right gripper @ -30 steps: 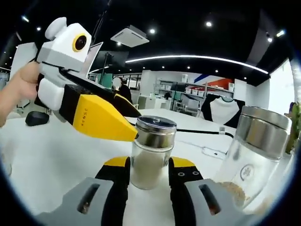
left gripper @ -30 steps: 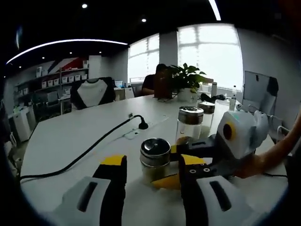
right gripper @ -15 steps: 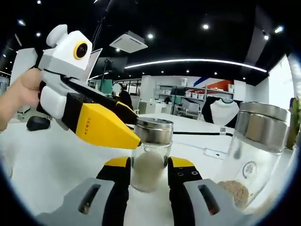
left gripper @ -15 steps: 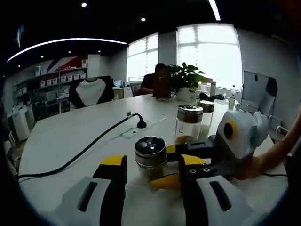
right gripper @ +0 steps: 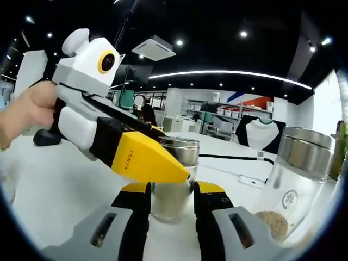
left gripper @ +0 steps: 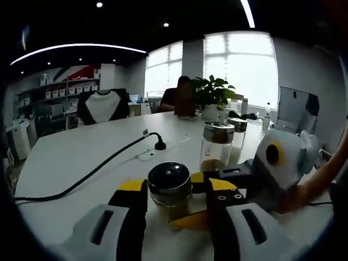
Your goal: Rotate the seasoning bottle until the label or dispensing opening points toward the visible target arrow and the bottle remains upright within the marked orientation range
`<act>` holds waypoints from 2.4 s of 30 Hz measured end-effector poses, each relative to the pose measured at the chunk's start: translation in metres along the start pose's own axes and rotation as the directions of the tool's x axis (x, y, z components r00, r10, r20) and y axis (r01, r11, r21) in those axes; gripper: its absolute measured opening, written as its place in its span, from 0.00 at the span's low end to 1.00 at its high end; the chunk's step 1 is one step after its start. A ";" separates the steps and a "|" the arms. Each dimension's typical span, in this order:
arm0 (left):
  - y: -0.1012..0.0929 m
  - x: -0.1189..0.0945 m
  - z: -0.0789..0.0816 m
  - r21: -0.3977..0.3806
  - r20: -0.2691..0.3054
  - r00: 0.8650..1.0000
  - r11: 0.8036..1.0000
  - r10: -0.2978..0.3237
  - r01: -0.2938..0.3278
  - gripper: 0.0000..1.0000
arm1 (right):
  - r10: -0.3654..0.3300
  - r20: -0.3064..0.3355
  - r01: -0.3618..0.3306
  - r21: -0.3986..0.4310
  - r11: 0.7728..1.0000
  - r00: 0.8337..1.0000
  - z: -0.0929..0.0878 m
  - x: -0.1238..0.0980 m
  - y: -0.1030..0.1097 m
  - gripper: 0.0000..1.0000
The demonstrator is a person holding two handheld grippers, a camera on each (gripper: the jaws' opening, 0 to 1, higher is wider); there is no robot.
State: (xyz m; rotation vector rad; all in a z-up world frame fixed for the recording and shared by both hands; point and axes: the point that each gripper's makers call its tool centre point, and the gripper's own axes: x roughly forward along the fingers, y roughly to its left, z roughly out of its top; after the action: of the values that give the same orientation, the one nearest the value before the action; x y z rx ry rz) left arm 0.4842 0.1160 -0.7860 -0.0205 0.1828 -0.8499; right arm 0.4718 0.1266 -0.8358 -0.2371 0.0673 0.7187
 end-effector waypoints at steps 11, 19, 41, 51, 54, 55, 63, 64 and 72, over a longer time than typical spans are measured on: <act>0.002 0.001 -0.012 0.037 -0.050 0.999 0.999 0.015 -0.013 0.37 | 0.012 0.003 -0.012 -0.008 1.000 1.000 0.002 0.000 0.004 0.29; -0.005 0.003 -0.013 0.069 -0.064 0.998 0.997 0.022 -0.018 0.36 | 0.011 0.001 -0.011 0.004 1.000 1.000 0.001 -0.002 0.005 0.29; -0.039 -0.007 0.016 0.157 -0.045 0.999 0.987 -0.008 0.015 0.36 | -0.020 0.054 0.019 0.020 1.000 0.998 0.030 -0.026 0.002 0.29; -0.056 -0.020 0.017 0.175 -0.070 0.997 0.985 0.014 -0.002 0.36 | 0.013 0.033 -0.014 0.031 0.999 0.999 0.036 -0.038 0.011 0.29; -0.062 -0.026 0.014 0.170 -0.079 0.997 0.985 0.013 0.001 0.35 | 0.022 0.027 -0.023 0.033 0.999 0.999 0.035 -0.044 0.018 0.29; -0.063 -0.028 0.014 0.168 -0.080 0.997 0.986 0.013 0.001 0.35 | 0.025 0.027 -0.026 0.033 0.999 0.999 0.034 -0.045 0.019 0.29; -0.072 -0.037 0.015 0.168 -0.092 0.996 0.986 0.013 0.002 0.35 | 0.046 0.028 -0.047 0.041 0.998 0.999 0.037 -0.060 0.029 0.29; -0.075 -0.038 0.015 0.173 -0.090 0.996 0.985 0.015 0.001 0.35 | 0.047 0.033 -0.049 0.047 0.998 0.998 0.038 -0.064 0.031 0.29; -0.094 -0.047 0.014 0.192 -0.091 0.996 0.981 0.027 -0.009 0.35 | 0.069 0.039 -0.071 0.050 0.996 0.997 0.039 -0.083 0.039 0.29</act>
State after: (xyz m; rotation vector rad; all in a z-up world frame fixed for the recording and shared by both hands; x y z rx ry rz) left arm 0.3859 0.0880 -0.7567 0.2006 0.1876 -0.8477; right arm 0.3822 0.1109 -0.7936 -0.1724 0.0587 0.7903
